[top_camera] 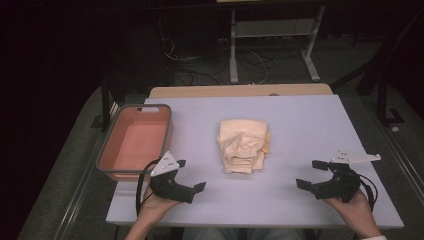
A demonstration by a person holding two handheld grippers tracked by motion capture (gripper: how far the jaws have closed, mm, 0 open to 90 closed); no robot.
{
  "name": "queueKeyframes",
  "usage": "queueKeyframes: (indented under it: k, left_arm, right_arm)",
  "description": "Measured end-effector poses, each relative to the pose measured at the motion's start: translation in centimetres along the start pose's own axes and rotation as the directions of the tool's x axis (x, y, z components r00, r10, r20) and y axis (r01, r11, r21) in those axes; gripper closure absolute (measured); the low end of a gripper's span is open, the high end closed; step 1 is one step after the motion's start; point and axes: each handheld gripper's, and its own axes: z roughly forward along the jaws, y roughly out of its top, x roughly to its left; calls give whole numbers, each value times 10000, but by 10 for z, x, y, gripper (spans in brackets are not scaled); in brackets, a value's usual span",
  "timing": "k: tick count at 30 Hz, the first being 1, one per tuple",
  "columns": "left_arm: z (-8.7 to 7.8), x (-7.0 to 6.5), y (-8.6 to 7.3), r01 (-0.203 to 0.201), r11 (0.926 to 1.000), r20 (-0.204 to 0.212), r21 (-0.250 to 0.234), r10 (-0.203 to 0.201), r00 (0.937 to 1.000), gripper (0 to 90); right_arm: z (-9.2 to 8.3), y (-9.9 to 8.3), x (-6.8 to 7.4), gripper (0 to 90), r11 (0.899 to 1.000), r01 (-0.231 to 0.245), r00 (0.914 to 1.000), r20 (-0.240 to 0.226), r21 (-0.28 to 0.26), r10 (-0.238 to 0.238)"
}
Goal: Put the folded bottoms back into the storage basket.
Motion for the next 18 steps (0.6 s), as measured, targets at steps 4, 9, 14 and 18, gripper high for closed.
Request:
queueKeyframes:
  k: [4,9,14,18]
  left_arm:
    - [-1,0,2,4,10000,-8,-27,-4,10000,0]
    - [-4,-1,7,48,9999,-89,-107,-49,9999,0]
    - [-4,-1,12,95,9999,-45,-103,-96,9999,0]
    - [-4,0,16,117,9999,-34,-51,-117,9999,0]
  right_arm:
    - [0,1,1,0,10000,-6,10000,2,18,6]
    - [-2,5,3,0,9999,-30,10000,48,100,30]
    - [-5,8,4,0,9999,-87,9999,138,92,86]
    - [-5,10,5,0,9998,-85,9998,160,197,82]
